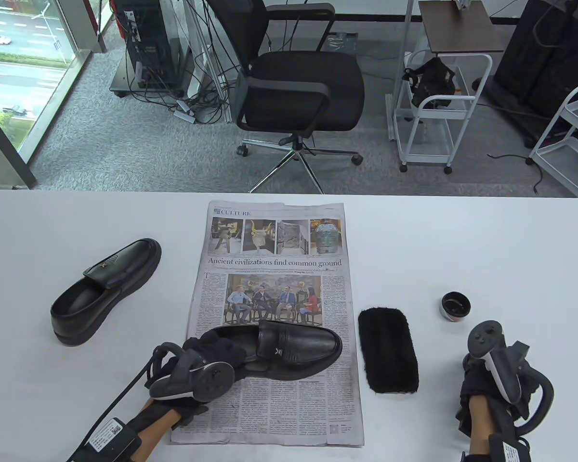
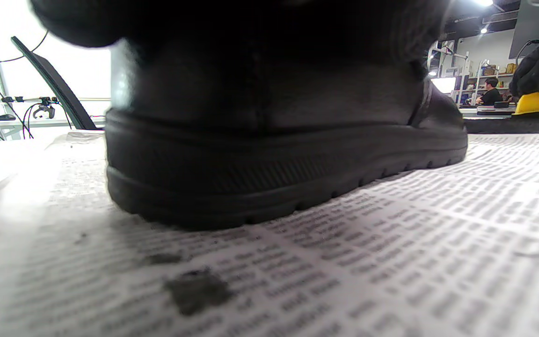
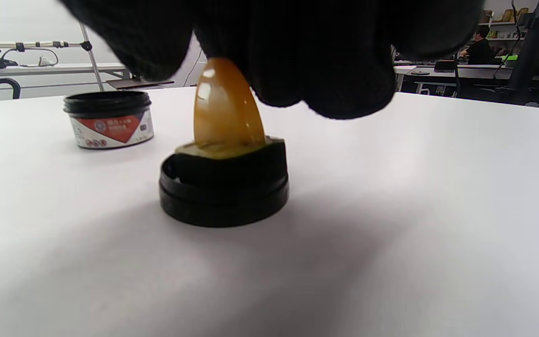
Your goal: Dip and apply built-in sponge shoe polish on shoes
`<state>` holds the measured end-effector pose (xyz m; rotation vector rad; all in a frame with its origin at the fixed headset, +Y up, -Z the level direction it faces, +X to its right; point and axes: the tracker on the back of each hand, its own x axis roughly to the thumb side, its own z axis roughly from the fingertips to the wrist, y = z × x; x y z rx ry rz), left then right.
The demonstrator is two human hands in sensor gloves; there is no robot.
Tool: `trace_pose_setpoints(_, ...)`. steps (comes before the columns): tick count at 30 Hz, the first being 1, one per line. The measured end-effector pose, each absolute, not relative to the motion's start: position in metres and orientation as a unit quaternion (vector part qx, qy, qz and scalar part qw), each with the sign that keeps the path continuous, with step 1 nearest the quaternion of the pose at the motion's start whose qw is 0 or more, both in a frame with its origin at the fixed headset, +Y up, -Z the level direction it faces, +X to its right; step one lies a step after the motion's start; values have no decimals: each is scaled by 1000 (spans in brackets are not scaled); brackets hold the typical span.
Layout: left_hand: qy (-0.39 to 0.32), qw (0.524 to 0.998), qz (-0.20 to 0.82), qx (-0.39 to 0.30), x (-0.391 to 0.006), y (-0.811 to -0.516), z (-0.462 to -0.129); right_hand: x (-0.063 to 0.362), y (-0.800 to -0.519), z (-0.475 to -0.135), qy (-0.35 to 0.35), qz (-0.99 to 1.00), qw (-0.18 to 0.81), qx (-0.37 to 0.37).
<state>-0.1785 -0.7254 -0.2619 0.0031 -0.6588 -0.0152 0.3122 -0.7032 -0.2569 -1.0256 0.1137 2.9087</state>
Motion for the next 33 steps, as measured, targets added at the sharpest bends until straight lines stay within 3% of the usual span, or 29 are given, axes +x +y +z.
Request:
trace_pose_setpoints(9,-323,946,-7,2,-178,-725,-262,282,-662,-258,-17,959,64,-276)
trace_pose_setpoints(18,-323,946,-7,2,-178,-725,-262,211,-635,-258,-88,979,101,-156)
trace_pose_setpoints(25,-330,944,-7,-5,-180,-724,-262,160,-653,-248,-103,988,75,-83)
trace_pose_setpoints(31,-341,940,5,-5,-181,-716,-266,154,-676,-253,-66,989,112,-65)
trace_pose_setpoints(33,-343,939,-10,24,-179,-716,-265,156,-681,-254,-55,988,127,-71)
